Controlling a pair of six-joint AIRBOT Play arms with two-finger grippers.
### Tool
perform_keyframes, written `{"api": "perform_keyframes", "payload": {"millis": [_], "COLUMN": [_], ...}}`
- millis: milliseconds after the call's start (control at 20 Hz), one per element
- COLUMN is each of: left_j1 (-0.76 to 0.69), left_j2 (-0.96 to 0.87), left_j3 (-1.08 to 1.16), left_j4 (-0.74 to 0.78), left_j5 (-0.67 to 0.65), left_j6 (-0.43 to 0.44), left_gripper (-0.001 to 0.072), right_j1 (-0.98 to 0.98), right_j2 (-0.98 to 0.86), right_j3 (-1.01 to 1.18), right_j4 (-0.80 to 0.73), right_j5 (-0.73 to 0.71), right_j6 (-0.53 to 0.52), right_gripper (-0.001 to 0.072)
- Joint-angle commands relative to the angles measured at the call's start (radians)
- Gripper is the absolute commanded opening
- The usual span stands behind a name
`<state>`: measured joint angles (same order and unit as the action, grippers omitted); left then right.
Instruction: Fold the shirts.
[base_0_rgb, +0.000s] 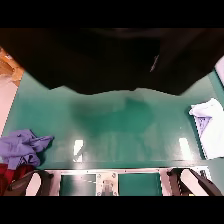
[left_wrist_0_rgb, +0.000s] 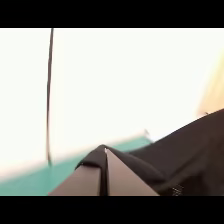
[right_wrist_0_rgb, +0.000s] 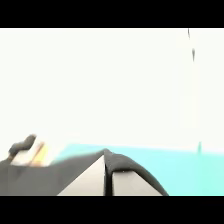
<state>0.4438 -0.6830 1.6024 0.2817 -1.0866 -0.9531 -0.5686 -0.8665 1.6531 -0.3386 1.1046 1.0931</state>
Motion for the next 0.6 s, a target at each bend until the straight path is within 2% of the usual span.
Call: {"api": "perform_keyframes", "payload": {"millis": [0,150,250,400,550], "left_j1": [0.000,0.000,0.000,0.000,-0.001], "left_j2": [0.064,0.060,0.034,-0.057,-0.213], "left_j3": [0.232,0.254,0.219,0.078,-0.158], "left_j4": [0.060,0.263,0.389,0.353,0.149], "left_j5": [0.025,0.000,-0.032,-0.111,-0.182], "left_j6": [-0.051,-0.189,-0.267,-0.248,-0.121], "left_gripper": [0.0022,0.0022,0.0022,0.0022,0.0022], "right_j1": [-0.040,-0.055,-0.055,-0.049,0.060], "right_j2": [0.241,0.304,0.282,0.217,0.124], "right_j3": [0.051,0.050,0.015,-0.165,-0.435], "right_j4": [-0.078,-0.274,-0.302,-0.220,-0.204], "right_j5": [-0.241,-0.271,-0.221,-0.138,-0.177], "right_j6": [0.009,0.109,0.138,0.127,0.042], "right_gripper": [0.0016,0.0016,0.0015,0.0015,0.0016]}}
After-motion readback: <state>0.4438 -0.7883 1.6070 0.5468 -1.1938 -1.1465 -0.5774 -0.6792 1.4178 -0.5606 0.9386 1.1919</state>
